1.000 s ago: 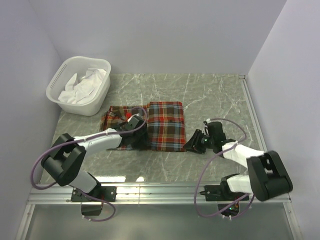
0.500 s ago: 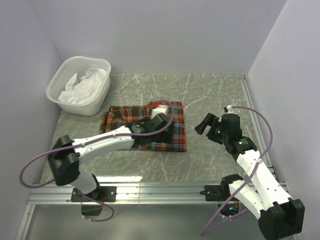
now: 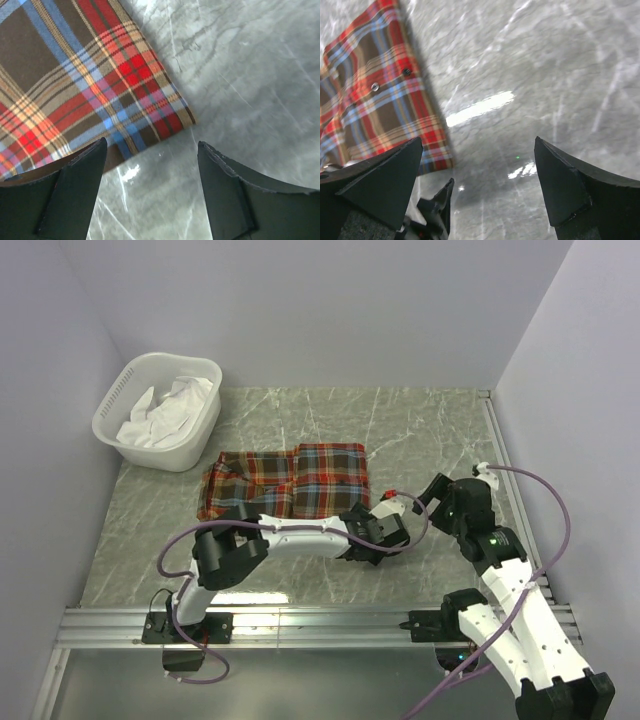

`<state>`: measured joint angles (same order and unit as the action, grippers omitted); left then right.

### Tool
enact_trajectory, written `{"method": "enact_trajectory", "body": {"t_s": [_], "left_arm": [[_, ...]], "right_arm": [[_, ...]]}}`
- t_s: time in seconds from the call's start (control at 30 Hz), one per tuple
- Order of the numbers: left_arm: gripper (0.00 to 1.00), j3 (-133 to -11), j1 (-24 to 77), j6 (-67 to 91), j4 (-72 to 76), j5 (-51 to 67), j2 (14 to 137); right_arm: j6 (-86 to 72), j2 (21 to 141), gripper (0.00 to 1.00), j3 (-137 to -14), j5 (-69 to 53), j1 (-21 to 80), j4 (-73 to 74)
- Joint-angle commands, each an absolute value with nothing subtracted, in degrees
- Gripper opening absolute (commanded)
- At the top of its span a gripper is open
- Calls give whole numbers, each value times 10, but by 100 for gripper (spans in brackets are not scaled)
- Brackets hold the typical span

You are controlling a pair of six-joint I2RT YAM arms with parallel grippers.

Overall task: Fold and stack the long sleeve shirts
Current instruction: Fold the shirt

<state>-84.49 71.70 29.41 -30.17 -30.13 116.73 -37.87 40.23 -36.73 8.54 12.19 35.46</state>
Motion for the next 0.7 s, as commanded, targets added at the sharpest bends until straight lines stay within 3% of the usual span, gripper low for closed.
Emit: {"method": "enact_trajectory", "body": {"t_s": [0.0,0.23,0.37,0.57,0.6,0.67], "left_arm": [[78,-875,717,262,-279,-333,1177],[76,-864,720,261,-257,-330,1205],[69,-863,720,268,-253,-344,1228],[44,-849,719,284,-247,-336,1240],[31,-846,719,288,-248,-340,1239],[18,-841,716,292,-246,-341,1230]], "right_arm": [[-388,388,100,-382,139,115,368],[-395,390,99,-360,127,112,349],[-395,398,98,-351,113,111,331],[-388,403,97,-334,86,110,299],[-388,406,97,-333,80,110,295],[-385,418,96,-330,58,111,280]]}}
